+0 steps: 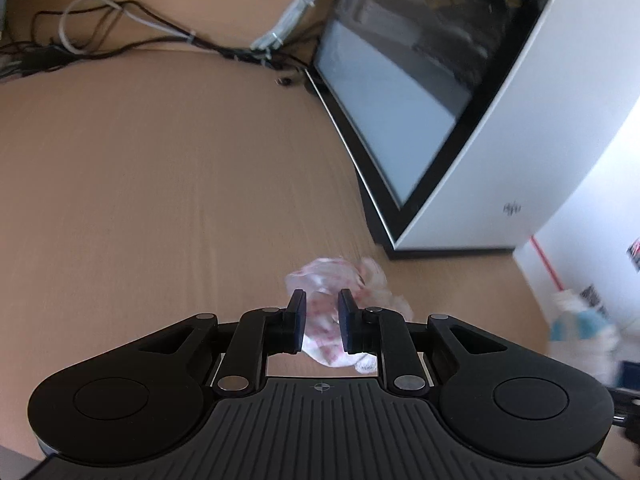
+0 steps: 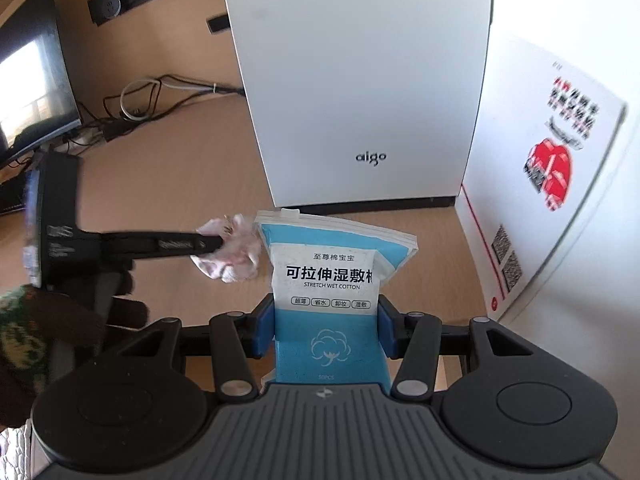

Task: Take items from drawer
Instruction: 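Open both tools to release the pink cloth and blue pack on the desk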

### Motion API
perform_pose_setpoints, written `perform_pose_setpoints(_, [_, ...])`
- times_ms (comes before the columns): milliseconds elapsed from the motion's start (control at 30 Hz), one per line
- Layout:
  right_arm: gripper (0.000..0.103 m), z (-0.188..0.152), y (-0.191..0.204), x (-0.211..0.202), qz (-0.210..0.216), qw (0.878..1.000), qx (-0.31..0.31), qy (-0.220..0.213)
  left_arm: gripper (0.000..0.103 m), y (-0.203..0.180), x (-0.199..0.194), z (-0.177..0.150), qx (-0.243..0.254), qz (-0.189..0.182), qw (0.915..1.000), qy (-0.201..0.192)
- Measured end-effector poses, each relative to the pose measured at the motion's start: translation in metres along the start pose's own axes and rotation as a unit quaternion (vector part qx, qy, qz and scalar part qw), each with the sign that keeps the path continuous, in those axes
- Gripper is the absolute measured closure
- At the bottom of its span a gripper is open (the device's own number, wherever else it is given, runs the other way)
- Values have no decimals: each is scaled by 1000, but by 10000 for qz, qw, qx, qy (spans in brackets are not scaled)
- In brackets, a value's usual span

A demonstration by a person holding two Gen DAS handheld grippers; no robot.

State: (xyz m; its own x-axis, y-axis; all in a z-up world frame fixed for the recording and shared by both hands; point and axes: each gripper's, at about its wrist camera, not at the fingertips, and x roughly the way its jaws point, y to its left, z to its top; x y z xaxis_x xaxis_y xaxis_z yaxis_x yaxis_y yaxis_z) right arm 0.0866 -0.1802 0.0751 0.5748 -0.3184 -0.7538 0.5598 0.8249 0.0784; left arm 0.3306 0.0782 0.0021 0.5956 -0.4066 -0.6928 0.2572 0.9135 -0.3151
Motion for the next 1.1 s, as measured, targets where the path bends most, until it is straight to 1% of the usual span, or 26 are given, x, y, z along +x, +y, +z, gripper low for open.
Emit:
perform_pose_setpoints(67, [53,6,2,10,34,10000,-61,20,84,7,-14,0,-93,-5,9999,-131])
perform_pose_setpoints(133, [53,9,5,18,76,9998,-207,-32,84,14,-33,-2,-227,-27,9992,-319])
perform_pose_setpoints(200, [53,16,11,30,109,9991,-384,-106,84,18,-51,-5,-311,-65,9986,-429])
perform_pose_setpoints(267, [53,22,17,47,144,9982,-561,-133,84,21,-67,-12,-313,-110,9985,-429])
perform_pose_setpoints(333, [53,30,24,68,155,9981,-602,3,84,21,-80,-23,-186,-129,9993,-309])
perform_pose_setpoints(400, [53,35,26,87,153,9980,-576,200,84,20,-84,-36,2,-169,9999,-32])
perform_pose_setpoints(467, [53,39,29,102,176,9976,-577,331,84,19,-83,-54,217,-270,9982,493])
perform_pose_setpoints(533, [53,41,32,110,179,9971,-667,318,84,18,-81,-71,361,-340,9957,783])
perform_pose_setpoints(633, [52,42,37,112,184,9959,-849,254,84,14,-75,-96,572,-323,9910,1165])
perform_pose_setpoints(667, [49,41,37,110,215,9960,-838,239,84,12,-71,-103,632,-328,9887,1321])
perform_pose_setpoints(700, [42,40,35,107,241,9963,-791,233,84,10,-67,-108,674,-351,9862,1468])
perform_pose_setpoints(767, [35,36,31,96,263,9972,-683,142,84,4,-63,-123,766,-428,9818,1682])
perform_pose_setpoints(967, [26,8,11,48,147,9995,-292,-50,84,-8,-50,-140,1016,-631,9706,2091])
perform_pose_setpoints(1000, [24,0,7,39,157,9997,-195,-37,84,-10,-45,-142,992,-704,9664,2266])
perform_pose_setpoints(1033, [23,-9,3,32,180,9998,-96,6,84,-12,-39,-144,959,-805,9604,2489])
perform_pose_setpoints(1067, [20,-18,-1,27,226,9997,-30,82,84,-14,-34,-147,953,-884,9552,2658])
perform_pose_setpoints(1100, [19,-28,-2,22,269,9995,-6,169,84,-17,-29,-150,991,-910,9511,2781])
